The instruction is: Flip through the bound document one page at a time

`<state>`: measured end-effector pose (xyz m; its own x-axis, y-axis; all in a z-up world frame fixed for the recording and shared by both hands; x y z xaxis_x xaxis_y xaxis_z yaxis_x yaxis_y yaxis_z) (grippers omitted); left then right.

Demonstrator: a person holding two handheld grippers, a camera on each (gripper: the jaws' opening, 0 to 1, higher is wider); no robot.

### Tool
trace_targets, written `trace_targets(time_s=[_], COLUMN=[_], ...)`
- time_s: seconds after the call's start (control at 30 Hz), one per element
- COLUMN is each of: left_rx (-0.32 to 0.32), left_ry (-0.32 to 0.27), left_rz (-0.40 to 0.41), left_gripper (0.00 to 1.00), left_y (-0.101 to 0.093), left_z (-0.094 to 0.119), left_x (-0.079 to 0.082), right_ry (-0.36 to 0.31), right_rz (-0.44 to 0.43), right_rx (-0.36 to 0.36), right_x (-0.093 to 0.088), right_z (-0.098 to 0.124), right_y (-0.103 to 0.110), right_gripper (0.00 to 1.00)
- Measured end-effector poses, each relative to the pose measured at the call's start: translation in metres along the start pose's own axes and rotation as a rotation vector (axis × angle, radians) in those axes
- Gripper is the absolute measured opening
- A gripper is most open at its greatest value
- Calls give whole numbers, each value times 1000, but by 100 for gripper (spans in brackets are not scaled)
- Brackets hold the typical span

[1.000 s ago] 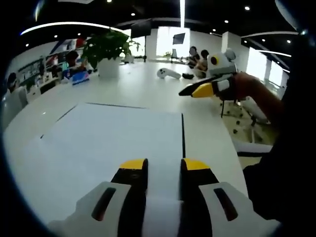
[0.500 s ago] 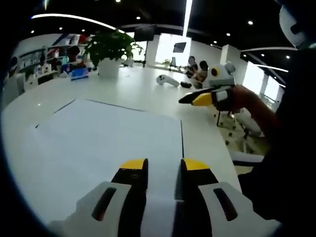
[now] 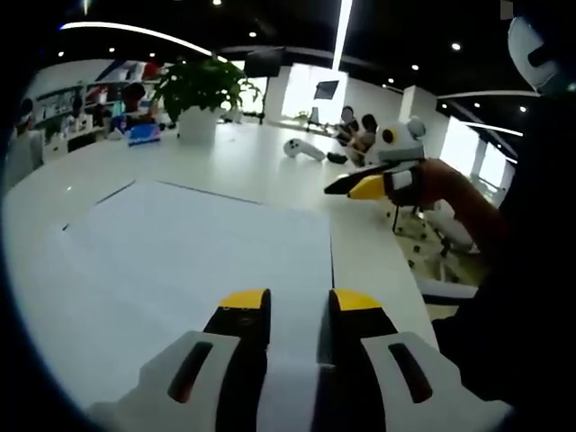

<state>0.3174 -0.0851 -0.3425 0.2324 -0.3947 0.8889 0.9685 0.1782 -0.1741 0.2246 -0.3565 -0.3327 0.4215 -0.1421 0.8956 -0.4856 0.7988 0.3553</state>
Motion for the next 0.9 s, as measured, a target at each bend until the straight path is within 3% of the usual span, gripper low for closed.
trace_targets(time_s=[0.4, 0.6, 0.9], left_rx=[-17, -9, 17], left_ry=[-5, -5, 26], left_rz=[23, 32, -40], left_gripper=[28, 23, 30], left_y=[0, 2, -7], left_z=[0, -1, -2], left_x=[0, 0, 2], right_ry=[7, 6, 10], right_rz=[-5, -7, -7], right_rx=[-1, -1, 1], right_x=[-2, -1, -1], right_z=[0, 0, -1], right_y=[3, 4, 3], right_gripper=[33, 33, 33])
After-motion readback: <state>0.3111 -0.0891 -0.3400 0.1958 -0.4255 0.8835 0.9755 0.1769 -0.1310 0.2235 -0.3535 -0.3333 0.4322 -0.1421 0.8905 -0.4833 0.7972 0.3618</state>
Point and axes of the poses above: the point that each gripper's makers call its tool centre point, and the gripper's own axes: z roughly backward along the fingers, y roughly to its left, x roughly out of its top, the point moved 9 cm from there along z, roughly backward along the fingers, and after that the axes turned 3 degrees about x, right-handed, at the moved point
